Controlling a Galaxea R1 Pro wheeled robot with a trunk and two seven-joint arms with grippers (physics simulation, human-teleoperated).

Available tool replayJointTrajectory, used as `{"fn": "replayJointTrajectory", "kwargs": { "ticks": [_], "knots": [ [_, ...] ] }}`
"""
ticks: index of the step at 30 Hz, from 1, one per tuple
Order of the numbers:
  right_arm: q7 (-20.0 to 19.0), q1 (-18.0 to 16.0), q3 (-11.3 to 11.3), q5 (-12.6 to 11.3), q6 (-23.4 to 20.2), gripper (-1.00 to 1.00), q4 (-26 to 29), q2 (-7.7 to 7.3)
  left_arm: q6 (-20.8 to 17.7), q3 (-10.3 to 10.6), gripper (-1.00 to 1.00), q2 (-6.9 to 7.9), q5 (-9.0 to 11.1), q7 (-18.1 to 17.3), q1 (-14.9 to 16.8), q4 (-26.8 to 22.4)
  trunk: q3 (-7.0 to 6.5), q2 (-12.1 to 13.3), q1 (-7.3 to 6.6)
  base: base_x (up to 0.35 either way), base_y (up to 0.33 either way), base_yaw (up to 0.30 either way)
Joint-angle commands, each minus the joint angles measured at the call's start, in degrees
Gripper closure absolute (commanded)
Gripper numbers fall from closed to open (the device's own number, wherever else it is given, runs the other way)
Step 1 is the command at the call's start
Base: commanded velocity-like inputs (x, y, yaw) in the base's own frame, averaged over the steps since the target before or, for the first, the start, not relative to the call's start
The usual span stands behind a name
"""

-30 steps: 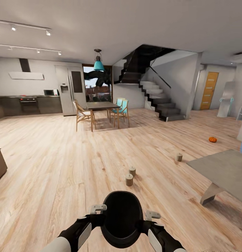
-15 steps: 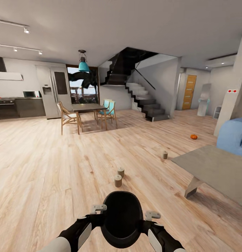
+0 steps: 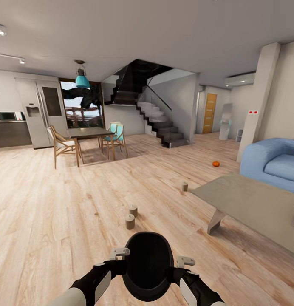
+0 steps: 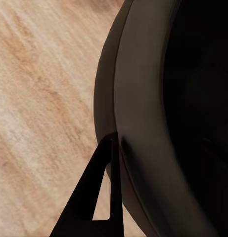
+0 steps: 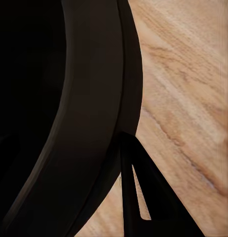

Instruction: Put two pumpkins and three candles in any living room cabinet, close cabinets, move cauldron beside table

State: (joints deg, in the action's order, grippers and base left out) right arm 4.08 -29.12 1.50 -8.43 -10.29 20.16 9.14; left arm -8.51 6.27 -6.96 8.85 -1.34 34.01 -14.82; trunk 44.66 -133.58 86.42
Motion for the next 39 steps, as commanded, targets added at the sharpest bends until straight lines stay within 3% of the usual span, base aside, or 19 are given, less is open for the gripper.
{"fn": "replayJointTrajectory", "kwargs": {
  "ticks": [1, 17, 39],
  "knots": [
    [-0.7, 0.0, 0.3, -1.5, -0.3, 1.00, 0.2, 0.71, -0.3, 0.9, 1.00, 0.01, 0.6, 0.0, 0.0, -0.2, 0.04, 0.0, -0.02, 0.000, 0.000, -0.102],
    [-0.7, -0.1, 0.3, -1.5, -0.4, 1.00, 0.2, 0.64, -0.3, 0.9, 1.00, 0.01, 0.6, 0.0, 0.0, -0.2, 0.29, 0.0, -0.02, 0.000, 0.000, -0.030],
    [-0.6, 0.0, 0.2, -1.6, -0.7, 1.00, 0.1, 0.62, -0.2, 0.9, 1.00, 0.00, 0.6, 0.0, 0.0, -0.2, 1.73, 0.0, -0.02, 0.000, 0.000, -0.123]
  ]
}}
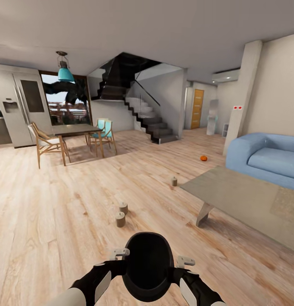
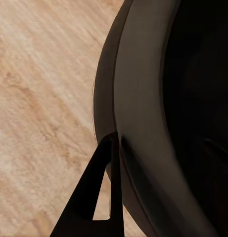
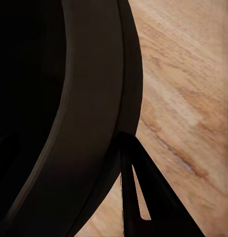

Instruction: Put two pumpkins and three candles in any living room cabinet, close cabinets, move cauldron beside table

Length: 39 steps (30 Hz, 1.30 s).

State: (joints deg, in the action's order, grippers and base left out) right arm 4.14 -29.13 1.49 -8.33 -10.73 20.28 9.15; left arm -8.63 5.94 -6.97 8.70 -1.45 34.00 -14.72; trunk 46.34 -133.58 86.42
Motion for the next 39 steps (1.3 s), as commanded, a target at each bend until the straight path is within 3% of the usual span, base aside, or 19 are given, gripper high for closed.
{"fn": "replayJointTrajectory", "kwargs": {
  "ticks": [1, 39],
  "knots": [
    [-0.7, 0.0, 0.3, -1.7, -0.3, 1.00, 0.0, 0.60, -0.1, 1.2, 1.00, 0.02, 0.8, 0.1, 0.0, -0.3, 0.12, 0.0, -0.02, 0.000, 0.000, -0.177],
    [-0.7, 0.0, 0.2, -1.7, -0.2, 1.00, 0.0, 0.60, -0.1, 1.2, 1.00, 0.01, 0.8, 0.1, 0.0, -0.3, 2.77, 0.0, -0.02, 0.000, 0.000, -0.201]
  ]
}}
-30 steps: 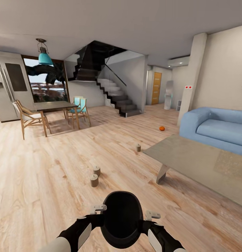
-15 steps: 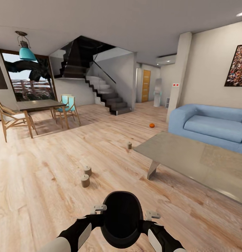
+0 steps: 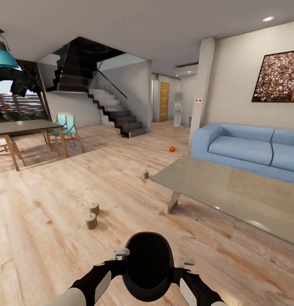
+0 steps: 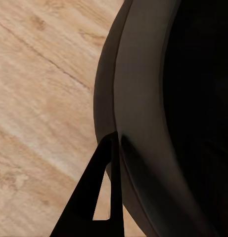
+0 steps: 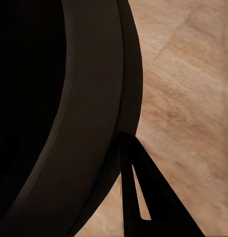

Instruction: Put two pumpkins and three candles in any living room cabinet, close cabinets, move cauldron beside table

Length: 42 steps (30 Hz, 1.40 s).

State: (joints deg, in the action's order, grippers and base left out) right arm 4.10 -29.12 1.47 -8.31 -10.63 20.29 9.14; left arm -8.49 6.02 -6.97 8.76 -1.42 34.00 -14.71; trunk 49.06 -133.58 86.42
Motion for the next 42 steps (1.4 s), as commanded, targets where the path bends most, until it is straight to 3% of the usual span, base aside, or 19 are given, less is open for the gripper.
{"fn": "replayJointTrajectory", "kwargs": {
  "ticks": [1, 42],
  "knots": [
    [-0.7, 0.0, 0.2, -1.7, -0.3, 1.00, 0.0, 0.61, -0.2, 1.1, 1.00, 0.02, 0.7, 0.0, 0.0, -0.3, 0.11, 0.0, -0.02, 0.000, 0.000, -0.222],
    [-0.7, -0.1, 0.3, -1.7, -0.2, 1.00, 0.0, 0.61, -0.2, 1.1, 1.00, 0.01, 0.7, 0.0, 0.0, -0.3, 2.55, 0.0, -0.02, 0.000, 0.000, -0.225]
  ]
}}
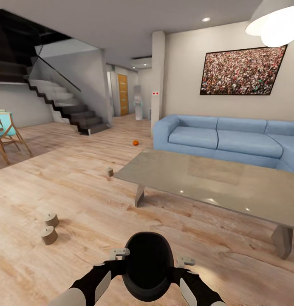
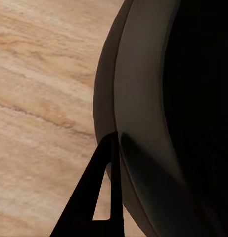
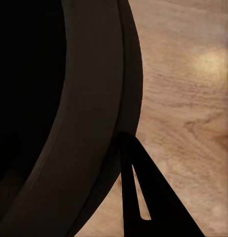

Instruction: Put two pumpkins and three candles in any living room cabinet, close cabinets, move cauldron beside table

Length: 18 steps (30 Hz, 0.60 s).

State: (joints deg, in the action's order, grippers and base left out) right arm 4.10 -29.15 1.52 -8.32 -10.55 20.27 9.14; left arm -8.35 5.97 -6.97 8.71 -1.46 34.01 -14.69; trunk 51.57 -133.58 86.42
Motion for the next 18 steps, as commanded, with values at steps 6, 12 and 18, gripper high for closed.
{"fn": "replayJointTrajectory", "kwargs": {
  "ticks": [6, 12, 18],
  "knots": [
    [-0.7, 0.0, 0.2, -1.7, -0.3, 1.00, 0.0, 0.62, -0.3, 1.1, 1.00, 0.02, 0.8, 0.1, 0.0, -0.3, 0.40, 0.0, -0.02, 0.000, 0.000, -0.225],
    [-0.7, 0.0, 0.2, -1.7, -0.3, 1.00, 0.0, 0.62, -0.3, 1.1, 1.00, 0.03, 0.8, 0.1, 0.0, -0.3, 0.76, 0.0, -0.02, 0.000, 0.000, -0.225],
    [-0.7, 0.0, 0.2, -1.7, -0.3, 1.00, 0.0, 0.62, -0.3, 1.1, 1.00, 0.03, 0.8, 0.1, 0.0, -0.3, 1.12, 0.0, -0.02, 0.000, 0.000, -0.225]
  ]
}}
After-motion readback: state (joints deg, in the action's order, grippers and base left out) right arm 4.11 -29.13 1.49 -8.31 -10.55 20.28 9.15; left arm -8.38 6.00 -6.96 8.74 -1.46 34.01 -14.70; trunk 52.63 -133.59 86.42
